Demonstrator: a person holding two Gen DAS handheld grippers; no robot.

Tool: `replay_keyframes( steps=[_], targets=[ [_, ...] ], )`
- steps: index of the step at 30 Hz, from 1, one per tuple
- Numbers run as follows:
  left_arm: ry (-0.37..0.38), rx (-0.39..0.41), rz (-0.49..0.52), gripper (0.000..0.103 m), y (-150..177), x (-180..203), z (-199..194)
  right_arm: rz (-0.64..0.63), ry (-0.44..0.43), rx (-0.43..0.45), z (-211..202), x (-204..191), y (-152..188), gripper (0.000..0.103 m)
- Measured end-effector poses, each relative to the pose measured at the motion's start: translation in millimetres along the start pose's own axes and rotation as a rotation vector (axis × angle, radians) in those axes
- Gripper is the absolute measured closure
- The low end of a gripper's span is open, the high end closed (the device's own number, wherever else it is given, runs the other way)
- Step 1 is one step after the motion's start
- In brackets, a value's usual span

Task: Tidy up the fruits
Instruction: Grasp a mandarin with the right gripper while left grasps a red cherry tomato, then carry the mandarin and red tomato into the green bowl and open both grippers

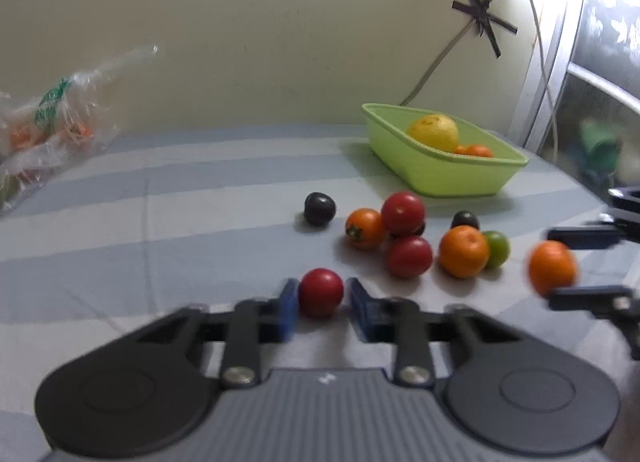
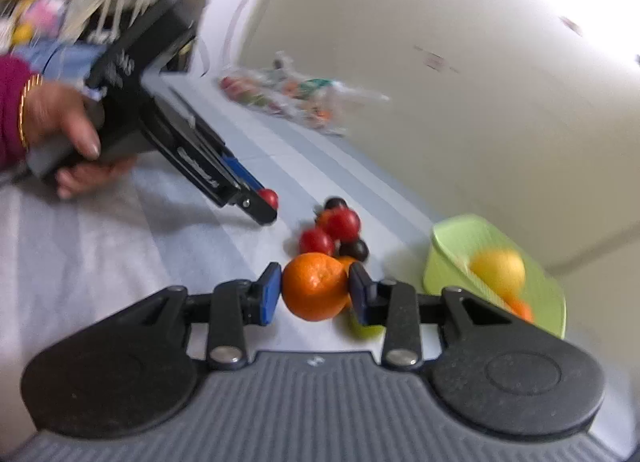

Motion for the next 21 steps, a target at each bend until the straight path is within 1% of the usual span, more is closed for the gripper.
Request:
replay_keyframes(
  steps=[2,3,5,7,10,12,14,19,21],
  targets=[
    [0.017,0.015,-0.029,0.079,-1,5,-8,0.076,0.022,0.011,-6,3,7,0.064],
    [0.028,0.039,-0.025,0.079,-2,13,-16,0.112,0.033,0.016,-10,4,11,0.064],
    [0.046,0.076,-0.002,0.079,-6,31,-31,0.190,0.051,0.026,-17,7,19,0.064],
    [0.083,0.103,0.022,0.079,-9,56,-41,0.255,0.071,0.036,-23,13,24,0.064],
    [0.127,0.131,0.061,0.079,-16,91,-47,0.350,0.120,0.055,-34,27,30,0.064],
    [0.143,0.130,0.074,0.079,-18,108,-44,0.397,0.156,0.066,-42,33,36,0.064],
    [0.156,0.113,0.087,0.079,-15,127,-34,0.423,0.186,0.068,-56,38,46,0.064],
    [0.185,0.050,0.117,0.079,-1,166,-2,0.482,0.230,0.017,-62,56,76,0.064],
    [0.191,0.029,0.132,0.079,2,175,7,0.508,0.230,0.011,-62,64,82,0.064]
  ],
)
Point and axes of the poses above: each gripper's, at about its wrist camera, not at the fingertips, and z roughly the way its jaws point, x to its right, y to its underside, the point moved 7 cm from there along z, roughly the way its jaws point, and after that the axes turned 2 degrees about -z, right-handed, at the moved point
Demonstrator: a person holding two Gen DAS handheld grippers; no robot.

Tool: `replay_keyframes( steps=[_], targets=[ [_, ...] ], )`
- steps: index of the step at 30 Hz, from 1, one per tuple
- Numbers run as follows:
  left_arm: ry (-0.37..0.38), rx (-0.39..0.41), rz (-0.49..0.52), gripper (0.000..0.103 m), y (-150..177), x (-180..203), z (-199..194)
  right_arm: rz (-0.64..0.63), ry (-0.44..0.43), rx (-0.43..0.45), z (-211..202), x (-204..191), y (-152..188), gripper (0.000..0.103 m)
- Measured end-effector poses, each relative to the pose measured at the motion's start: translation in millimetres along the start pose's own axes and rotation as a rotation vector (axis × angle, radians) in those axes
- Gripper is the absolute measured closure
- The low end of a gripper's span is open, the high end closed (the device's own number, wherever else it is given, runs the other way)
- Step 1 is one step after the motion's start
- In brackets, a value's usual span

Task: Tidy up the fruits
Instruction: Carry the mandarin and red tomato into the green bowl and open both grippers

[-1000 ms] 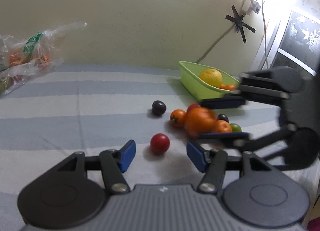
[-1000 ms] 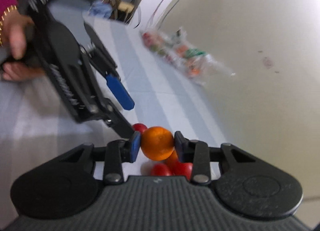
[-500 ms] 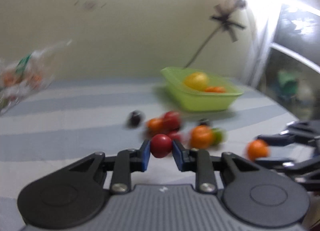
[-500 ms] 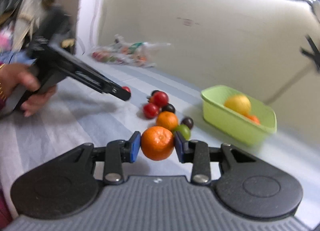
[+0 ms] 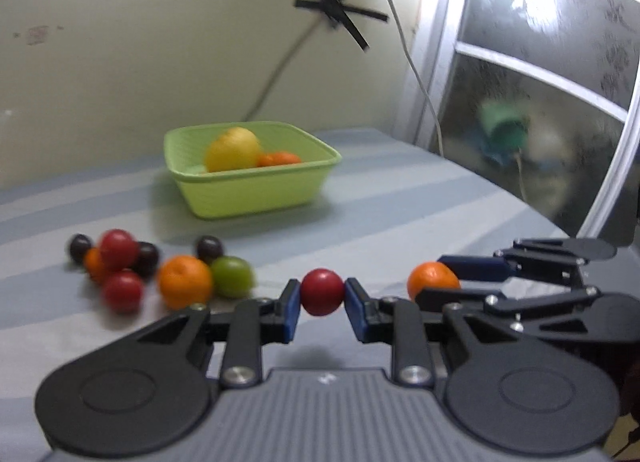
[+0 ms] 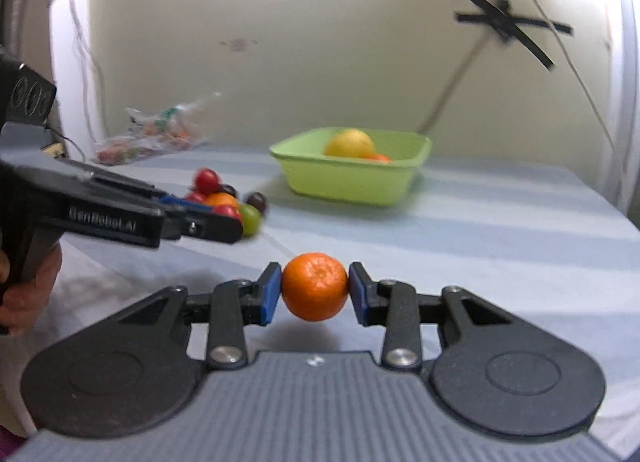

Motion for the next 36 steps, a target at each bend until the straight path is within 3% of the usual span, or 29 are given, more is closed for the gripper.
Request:
replay_keyframes(
  steps=[3,6,9,11,16,23,28,31,36],
  targets=[
    [-0.004,0.020,0.007,0.079,-20,-1,4,0.003,0.000,0.038,2,14,-16,0.064],
    [-0.043,0.072,0.010,0.079,-57,-15,6,-0.009,-0.003,0.108,15,26,-53,0.064],
    [-0.096,0.107,0.011,0.079,-91,-37,17,-0.028,-0.005,0.153,44,35,-87,0.064],
    [-0.109,0.087,-0.038,0.079,-103,-56,31,-0.025,-0.017,0.139,73,39,-101,0.064],
    [-0.096,0.010,-0.124,0.078,-106,-84,63,-0.050,-0.017,0.065,132,40,-105,0.064],
    [-0.132,-0.061,-0.152,0.076,-94,-94,82,-0.069,-0.027,0.036,136,35,-97,0.060],
    [-0.113,0.017,-0.196,0.070,-102,-101,44,-0.038,-0.031,0.114,103,30,-109,0.060],
    [-0.108,0.091,-0.223,0.070,-101,-107,3,0.023,-0.066,0.160,75,25,-110,0.060],
    [-0.119,0.154,-0.315,0.070,-66,-128,-54,0.086,-0.119,0.176,40,2,-80,0.060]
  ],
)
Point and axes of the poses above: each gripper's, at about its wrist camera, not at the fingertips, and z roughly the way its jaws point, x to its right, y to its underside, the point moved 7 cm from there along z, roughly the way its jaws point, and after that the axes turned 2 degrees about -z, right-handed, at the moved point
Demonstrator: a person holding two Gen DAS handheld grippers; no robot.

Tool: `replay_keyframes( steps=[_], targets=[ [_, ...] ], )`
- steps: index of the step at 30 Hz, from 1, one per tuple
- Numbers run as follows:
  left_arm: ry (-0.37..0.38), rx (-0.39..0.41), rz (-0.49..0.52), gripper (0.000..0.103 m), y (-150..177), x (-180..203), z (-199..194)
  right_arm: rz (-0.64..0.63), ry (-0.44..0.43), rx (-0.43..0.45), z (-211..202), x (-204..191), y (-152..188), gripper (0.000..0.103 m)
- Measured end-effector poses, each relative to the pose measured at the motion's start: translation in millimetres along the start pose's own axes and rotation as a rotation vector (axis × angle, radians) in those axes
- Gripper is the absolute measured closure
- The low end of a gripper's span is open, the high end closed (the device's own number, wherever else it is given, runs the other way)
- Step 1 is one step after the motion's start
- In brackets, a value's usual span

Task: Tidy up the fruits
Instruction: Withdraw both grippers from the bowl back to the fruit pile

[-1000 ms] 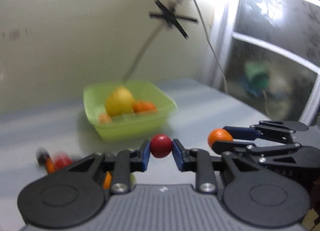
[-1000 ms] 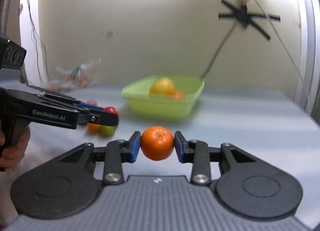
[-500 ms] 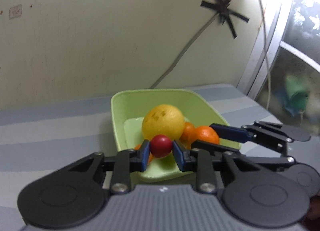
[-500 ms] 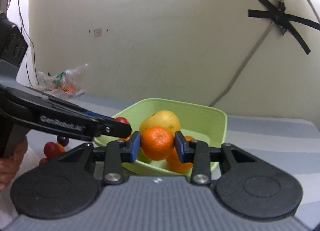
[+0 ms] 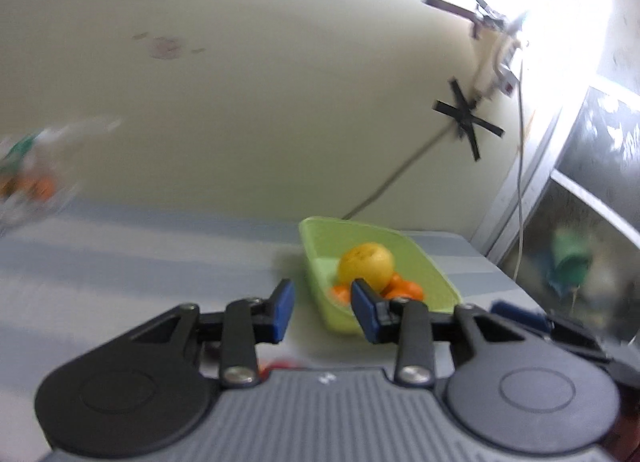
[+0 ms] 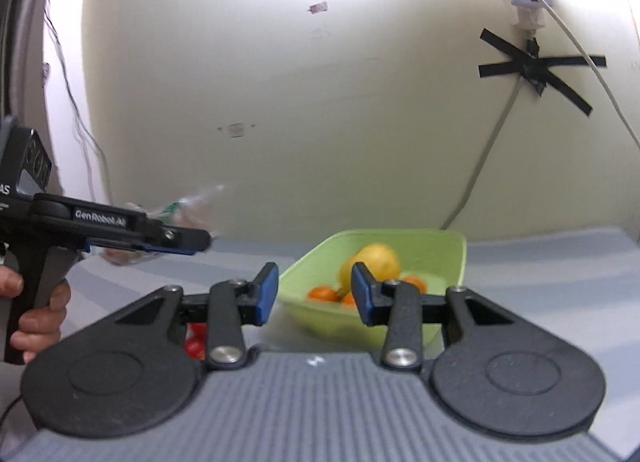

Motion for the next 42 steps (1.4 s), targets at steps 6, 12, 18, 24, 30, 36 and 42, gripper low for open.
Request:
replay_keyframes(
  steps=[6,12,18,24,30,36,42],
  targets=[
    [-0.041,-0.024,-0.092,0.071,43,-49,-23,0.042,-0.034,-0.097,0,-30,40,0.060],
    [-0.055,0.017,-0.019,0.071,60,-47,-33,0.003,-0.042,-0.165,13,-52,56,0.060],
    [-0.101,0.032,0.116,0.071,70,-35,-33,-0.038,-0.029,-0.176,17,-57,57,0.060],
    [-0.046,-0.039,0.123,0.071,78,-21,-10,-0.077,0.005,-0.197,25,-51,61,0.060],
    [-0.022,-0.067,0.123,0.071,81,-13,7,-0.096,0.012,-0.224,36,-46,62,0.060],
    [-0.023,-0.089,0.122,0.069,80,-11,21,-0.129,0.010,-0.276,52,-47,63,0.060],
    [-0.037,-0.085,0.089,0.075,81,-19,25,-0.112,-0.021,-0.305,62,-47,63,0.073]
  ],
)
Point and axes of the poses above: each gripper's, at about its wrist camera, not at the fingertips, and z roughly the way its jaws point, x to its right, y to its underside, the point moved 7 cm from there along z, roughly the way its jaws point, and after that the axes turned 2 degrees about -z, right-handed, at the moved point
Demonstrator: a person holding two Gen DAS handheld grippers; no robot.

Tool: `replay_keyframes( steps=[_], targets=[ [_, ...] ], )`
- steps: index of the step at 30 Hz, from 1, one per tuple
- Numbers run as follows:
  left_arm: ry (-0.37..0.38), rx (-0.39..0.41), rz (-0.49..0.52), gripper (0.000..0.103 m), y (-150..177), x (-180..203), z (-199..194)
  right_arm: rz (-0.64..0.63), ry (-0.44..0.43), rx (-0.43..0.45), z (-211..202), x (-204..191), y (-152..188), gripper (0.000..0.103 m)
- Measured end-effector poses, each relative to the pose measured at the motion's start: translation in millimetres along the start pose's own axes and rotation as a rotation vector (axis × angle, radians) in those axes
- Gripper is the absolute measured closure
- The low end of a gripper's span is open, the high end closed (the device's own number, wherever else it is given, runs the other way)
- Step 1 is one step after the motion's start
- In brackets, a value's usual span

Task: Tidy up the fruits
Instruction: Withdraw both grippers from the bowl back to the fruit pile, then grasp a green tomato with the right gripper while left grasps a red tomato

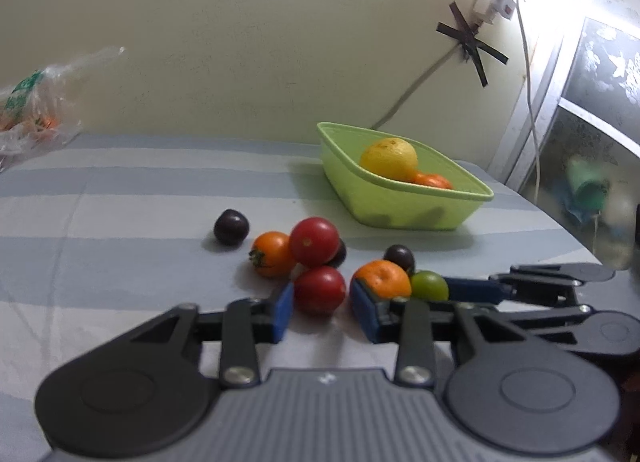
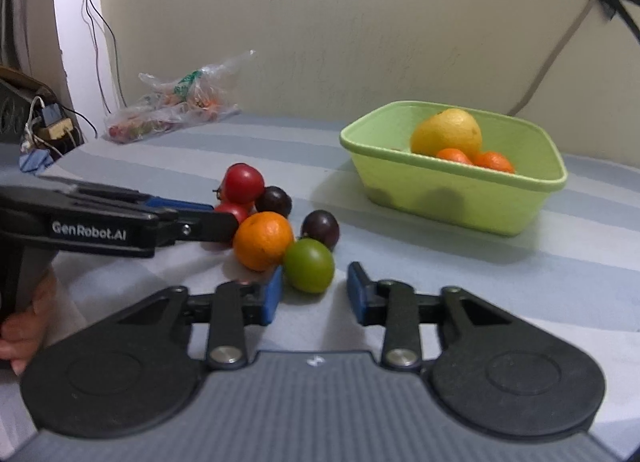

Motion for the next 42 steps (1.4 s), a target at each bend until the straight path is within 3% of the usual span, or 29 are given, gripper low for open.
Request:
replay_keyframes(
  steps=[7,16,42],
  targets=[
    [0.028,0.019,0.030,0.076,12,13,-34,0.010,0.001,0.040,-31,-7,12,0.074],
    [0.062,-0.006,0.070,0.076,52,41,-61,0.028,0.002,0.052,-66,-19,44,0.074],
    [0.060,0.002,0.074,0.074,61,41,-62,0.003,0.020,0.048,-65,-21,52,0.073]
  ],
)
Point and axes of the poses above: each gripper's, at about its wrist camera, not at the fingertips, and z roughly the way its jaws point, x to its right, y to its underside, the point moved 7 cm from there along z, roughly the way its jaws point, and after that the axes turned 2 degrees about -z, right-handed, at the moved point
